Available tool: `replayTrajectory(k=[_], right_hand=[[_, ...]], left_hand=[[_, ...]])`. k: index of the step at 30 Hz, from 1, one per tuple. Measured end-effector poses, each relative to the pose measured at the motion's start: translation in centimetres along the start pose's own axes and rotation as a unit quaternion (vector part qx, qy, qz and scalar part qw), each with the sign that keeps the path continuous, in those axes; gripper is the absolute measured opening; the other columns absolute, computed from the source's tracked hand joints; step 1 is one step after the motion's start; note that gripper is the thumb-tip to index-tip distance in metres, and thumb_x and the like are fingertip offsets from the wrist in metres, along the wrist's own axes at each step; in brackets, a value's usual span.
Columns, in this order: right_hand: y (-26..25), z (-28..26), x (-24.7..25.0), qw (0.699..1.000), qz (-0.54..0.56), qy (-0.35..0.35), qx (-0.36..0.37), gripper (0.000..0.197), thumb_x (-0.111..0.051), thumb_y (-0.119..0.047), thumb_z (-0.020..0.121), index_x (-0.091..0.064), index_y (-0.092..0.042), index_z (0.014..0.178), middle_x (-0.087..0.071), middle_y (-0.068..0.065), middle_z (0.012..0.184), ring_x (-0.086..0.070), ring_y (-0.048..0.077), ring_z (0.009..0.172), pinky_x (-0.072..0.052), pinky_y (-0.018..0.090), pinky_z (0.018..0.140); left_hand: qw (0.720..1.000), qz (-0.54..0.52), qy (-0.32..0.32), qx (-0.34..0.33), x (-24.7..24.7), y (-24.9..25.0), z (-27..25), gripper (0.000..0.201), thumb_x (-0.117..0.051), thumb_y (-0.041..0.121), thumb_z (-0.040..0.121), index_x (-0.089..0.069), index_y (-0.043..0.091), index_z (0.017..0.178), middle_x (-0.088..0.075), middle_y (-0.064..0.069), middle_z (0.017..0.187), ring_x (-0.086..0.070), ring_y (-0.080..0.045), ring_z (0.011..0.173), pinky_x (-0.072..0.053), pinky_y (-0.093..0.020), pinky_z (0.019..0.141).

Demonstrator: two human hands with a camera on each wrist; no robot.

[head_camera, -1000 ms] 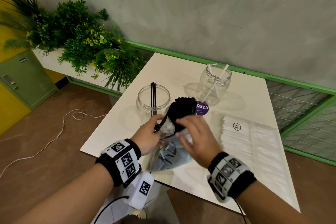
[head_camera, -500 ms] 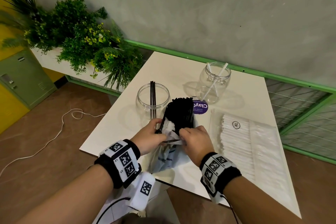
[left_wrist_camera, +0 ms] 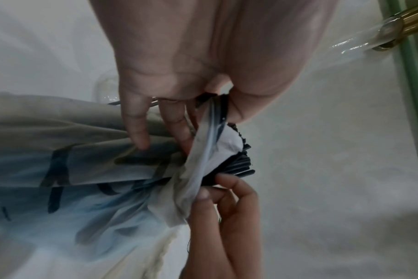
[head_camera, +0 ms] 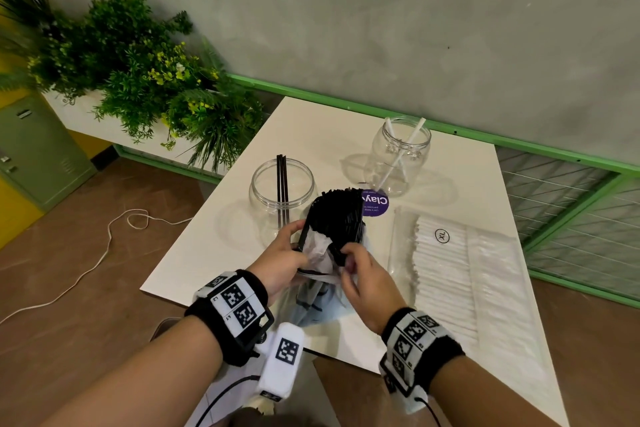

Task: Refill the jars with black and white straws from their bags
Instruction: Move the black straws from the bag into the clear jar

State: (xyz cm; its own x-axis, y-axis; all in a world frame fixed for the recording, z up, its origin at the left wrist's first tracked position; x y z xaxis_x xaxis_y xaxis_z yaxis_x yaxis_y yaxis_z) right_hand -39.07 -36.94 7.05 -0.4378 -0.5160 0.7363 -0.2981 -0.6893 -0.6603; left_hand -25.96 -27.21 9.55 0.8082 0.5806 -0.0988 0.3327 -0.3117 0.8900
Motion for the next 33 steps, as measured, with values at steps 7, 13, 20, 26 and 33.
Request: replayTrajectory(k=[7,13,20,26,33], right_hand=[[-0.1,2.2,0.6,0.999,-0.008,0.044,-0.01,0.011,-0.062,-0.01,0.086,-0.061,-0.008,0.097,-0.05,-0.003,0.097,-0.051,0.009,0.079,-0.04,0.02,0.071],[1.8,2.2,3.5,0.978,0.029,0.204,-0.041,0.013,-0.065,-0.015,0.084,-0.053,-0.01,0.084,-0.042,-0.005,0.087,-0.048,0.009,0.075,-0.047,0.025,0.07],[2.6,2.7,2.8,0.958,0.219,0.109,-0.15,0.078,-0.064,-0.039,0.079,-0.026,-0.02,0.145,-0.03,0.002,0.14,-0.036,0.019,0.131,-0.031,0.034,0.11],[3.6,3.2,0.1,0.955,0.223,0.015,-0.197,0.116,-0.088,-0.05,0.051,-0.015,-0.044,0.14,-0.034,-0.004,0.139,-0.032,0.011,0.133,-0.029,0.03,0.11],[3.5,2.5,2.6,0.954,0.22,0.16,-0.126,0.09,-0.088,-0.025,0.045,-0.046,-0.018,0.125,-0.041,-0.011,0.112,-0.049,0.002,0.108,-0.04,0.005,0.086]], left_hand=[[1.0,0.024,-0.002,-0.009,0.0,0.0,0.4,0.06,-0.04,-0.021,0.082,-0.044,0.015,0.129,-0.062,-0.005,0.106,-0.06,-0.016,0.091,-0.048,-0.025,0.069],[0.997,0.067,0.027,-0.024,1.2,-0.2,0.6,0.057,-0.051,-0.017,0.077,-0.046,0.02,0.119,-0.054,-0.004,0.115,-0.055,-0.019,0.105,-0.048,-0.028,0.082],[0.998,0.058,0.018,0.019,0.8,-0.5,0.9,0.056,-0.049,-0.006,0.071,-0.053,0.029,0.114,-0.053,-0.011,0.118,-0.056,-0.027,0.098,-0.046,-0.033,0.08],[0.998,-0.025,-0.013,0.055,0.0,-0.5,1.3,0.049,-0.038,-0.019,0.081,-0.054,0.016,0.111,-0.06,-0.007,0.109,-0.058,-0.026,0.093,-0.05,-0.039,0.076],[0.996,-0.087,-0.011,0.007,-1.3,0.4,1.5,0.055,-0.031,-0.028,0.073,-0.056,0.013,0.099,-0.065,-0.004,0.105,-0.062,-0.019,0.082,-0.05,-0.028,0.058]])
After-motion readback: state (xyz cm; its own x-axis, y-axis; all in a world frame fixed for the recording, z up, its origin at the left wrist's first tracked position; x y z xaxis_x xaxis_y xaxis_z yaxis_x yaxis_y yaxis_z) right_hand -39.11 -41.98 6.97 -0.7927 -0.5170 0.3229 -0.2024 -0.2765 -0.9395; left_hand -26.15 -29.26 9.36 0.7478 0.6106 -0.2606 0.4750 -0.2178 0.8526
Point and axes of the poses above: each hand's wrist, its own z-axis towards the middle knuckle, its own x-axis out of the back of the hand, y = z × x, the point moved 4 cm from there along z, towards the middle knuckle
